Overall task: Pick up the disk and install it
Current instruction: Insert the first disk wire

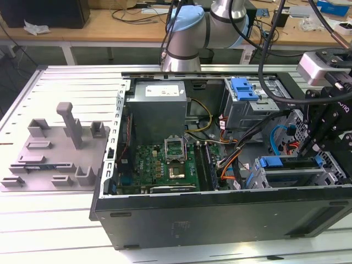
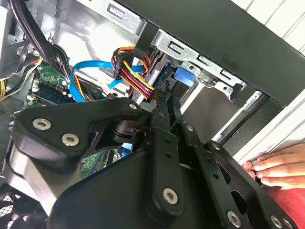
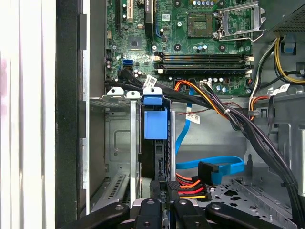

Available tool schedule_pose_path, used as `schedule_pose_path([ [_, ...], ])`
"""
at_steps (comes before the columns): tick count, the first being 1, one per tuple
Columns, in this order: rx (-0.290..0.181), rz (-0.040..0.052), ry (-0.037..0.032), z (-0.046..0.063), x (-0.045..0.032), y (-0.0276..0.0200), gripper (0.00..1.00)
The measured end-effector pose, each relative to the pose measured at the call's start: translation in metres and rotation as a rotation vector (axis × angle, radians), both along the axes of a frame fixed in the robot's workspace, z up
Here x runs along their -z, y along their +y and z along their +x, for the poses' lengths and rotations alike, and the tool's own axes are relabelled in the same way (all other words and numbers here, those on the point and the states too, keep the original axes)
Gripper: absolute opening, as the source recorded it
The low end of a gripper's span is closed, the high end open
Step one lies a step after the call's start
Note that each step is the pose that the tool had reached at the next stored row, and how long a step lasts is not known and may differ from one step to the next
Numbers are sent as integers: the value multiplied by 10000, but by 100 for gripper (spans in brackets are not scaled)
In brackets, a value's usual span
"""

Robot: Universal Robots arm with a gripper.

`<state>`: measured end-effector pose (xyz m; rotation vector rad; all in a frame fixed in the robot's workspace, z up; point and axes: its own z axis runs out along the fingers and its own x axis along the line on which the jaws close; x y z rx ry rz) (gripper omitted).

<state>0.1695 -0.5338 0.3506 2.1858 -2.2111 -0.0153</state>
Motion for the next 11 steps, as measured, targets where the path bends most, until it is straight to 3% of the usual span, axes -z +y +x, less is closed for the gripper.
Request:
schedule_pose_path([
  [11, 0, -1, 0, 0, 1, 17, 16],
])
